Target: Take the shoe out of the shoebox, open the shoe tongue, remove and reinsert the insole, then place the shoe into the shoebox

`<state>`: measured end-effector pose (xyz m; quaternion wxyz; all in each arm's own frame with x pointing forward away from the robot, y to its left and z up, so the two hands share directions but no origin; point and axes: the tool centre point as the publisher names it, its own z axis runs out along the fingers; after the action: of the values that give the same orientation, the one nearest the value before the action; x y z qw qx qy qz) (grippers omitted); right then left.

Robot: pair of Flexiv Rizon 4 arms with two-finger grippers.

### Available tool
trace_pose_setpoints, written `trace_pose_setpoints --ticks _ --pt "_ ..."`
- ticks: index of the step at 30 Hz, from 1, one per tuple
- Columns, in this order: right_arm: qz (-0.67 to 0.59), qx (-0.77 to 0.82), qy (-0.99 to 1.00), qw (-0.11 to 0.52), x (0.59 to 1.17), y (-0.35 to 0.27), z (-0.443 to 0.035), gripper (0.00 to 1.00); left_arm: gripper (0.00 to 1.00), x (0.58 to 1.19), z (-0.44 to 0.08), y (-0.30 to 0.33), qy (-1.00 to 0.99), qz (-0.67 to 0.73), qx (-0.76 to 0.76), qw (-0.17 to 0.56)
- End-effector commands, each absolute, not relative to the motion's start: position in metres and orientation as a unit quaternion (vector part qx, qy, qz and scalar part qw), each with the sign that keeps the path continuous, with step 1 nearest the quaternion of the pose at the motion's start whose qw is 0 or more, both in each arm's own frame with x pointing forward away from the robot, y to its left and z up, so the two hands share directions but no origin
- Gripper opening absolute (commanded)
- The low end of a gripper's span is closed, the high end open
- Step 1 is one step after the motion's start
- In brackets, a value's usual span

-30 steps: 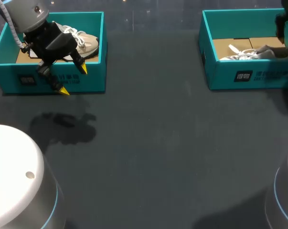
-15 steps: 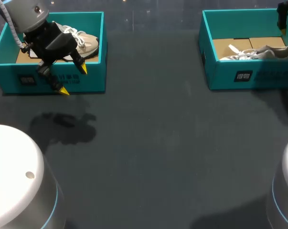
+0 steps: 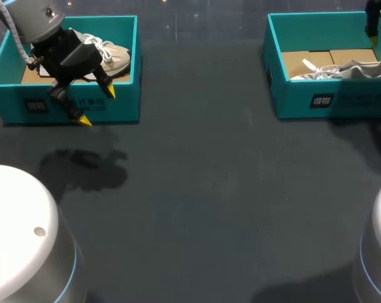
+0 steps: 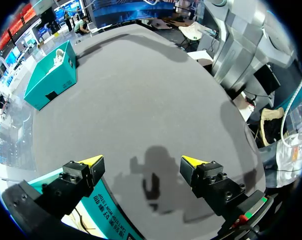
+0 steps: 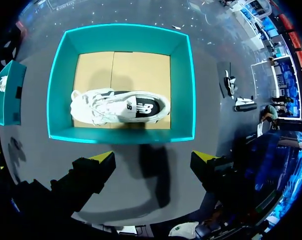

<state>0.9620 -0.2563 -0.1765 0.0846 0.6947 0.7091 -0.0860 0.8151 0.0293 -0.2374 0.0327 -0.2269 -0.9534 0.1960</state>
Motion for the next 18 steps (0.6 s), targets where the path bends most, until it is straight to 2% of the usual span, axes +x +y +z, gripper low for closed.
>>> trace_pose_setpoints --ticks 1,11,18 --pt "-0.075 0.694 0.711 0.084 0.956 -0.258 -0.175 1.00 1.00 0.815 -0.237 0.029 -0.953 0.195 -0.227 0.033" --pt "-0.079 0.697 0.709 0.078 0.955 -0.258 -0.174 1.00 1.00 0.815 -0.237 0.029 -0.953 0.195 -0.227 0.033" --pt "-0.079 0.697 0.709 0.078 0.955 -0.258 -0.174 1.00 1.00 0.852 -0.203 0.061 -0.917 0.167 -0.357 0.054"
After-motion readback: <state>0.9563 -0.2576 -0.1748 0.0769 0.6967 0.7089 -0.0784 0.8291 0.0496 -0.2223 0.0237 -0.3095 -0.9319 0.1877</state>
